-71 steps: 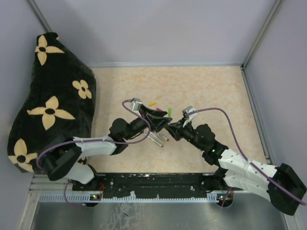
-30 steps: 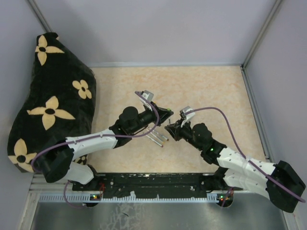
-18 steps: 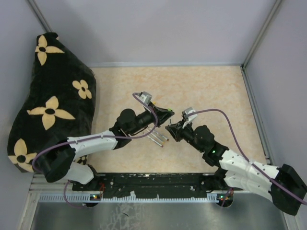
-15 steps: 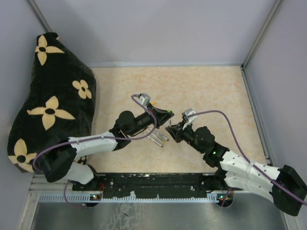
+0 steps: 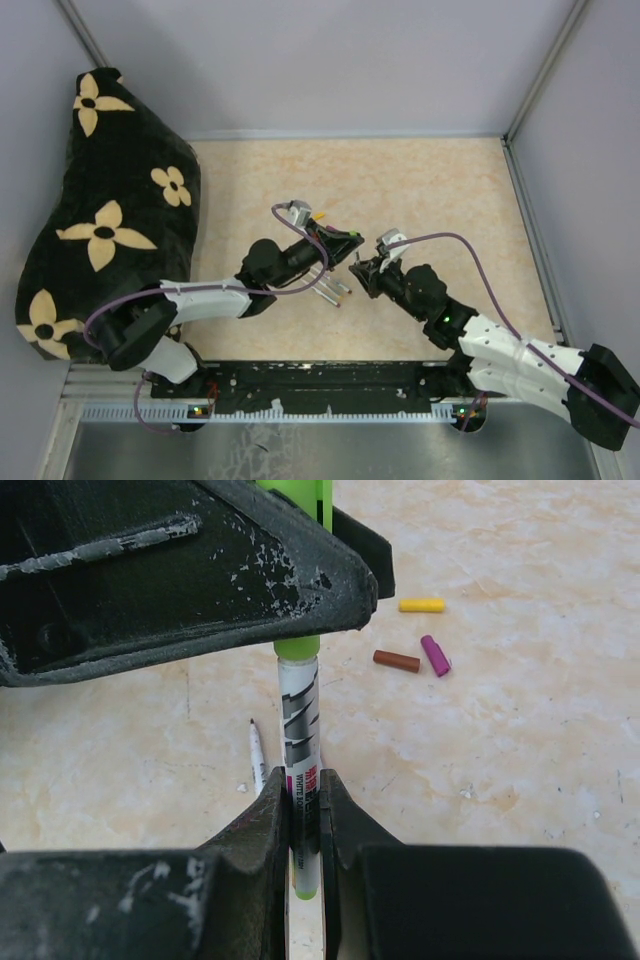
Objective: Insert the pens into the pen caps
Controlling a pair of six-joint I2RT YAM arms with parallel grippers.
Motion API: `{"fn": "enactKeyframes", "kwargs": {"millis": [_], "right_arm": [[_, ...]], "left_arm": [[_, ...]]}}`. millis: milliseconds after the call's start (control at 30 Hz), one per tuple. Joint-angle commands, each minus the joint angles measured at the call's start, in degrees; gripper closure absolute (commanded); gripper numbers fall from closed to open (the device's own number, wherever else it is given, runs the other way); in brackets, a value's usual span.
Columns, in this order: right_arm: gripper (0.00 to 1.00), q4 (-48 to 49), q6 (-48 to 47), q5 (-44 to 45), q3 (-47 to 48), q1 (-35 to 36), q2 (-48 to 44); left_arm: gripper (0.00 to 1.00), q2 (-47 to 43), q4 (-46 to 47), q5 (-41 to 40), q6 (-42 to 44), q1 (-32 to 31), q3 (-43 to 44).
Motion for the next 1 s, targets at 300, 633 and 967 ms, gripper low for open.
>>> {"fn": "enactKeyframes", "kwargs": {"millis": [300, 633, 967], "right_arm": [[1.0, 18.06, -5.43, 7.49, 12.02, -0.83, -2.48], [1.0, 18.24, -7.03, 6.14, 16.53, -0.81, -1.24], [1.0, 17.26, -7.83, 4.52, 19.94, -0.82, 0.56]], "left_arm": [[1.0, 5.91, -5.49, 5.01, -4.1, -4.61, -2.96], [1.0, 8.48, -3.99, 4.47, -5.43, -6.4, -3.27], [1.0, 10.89, -2.08, 3.49, -6.32, -8.16, -3.41]]}}
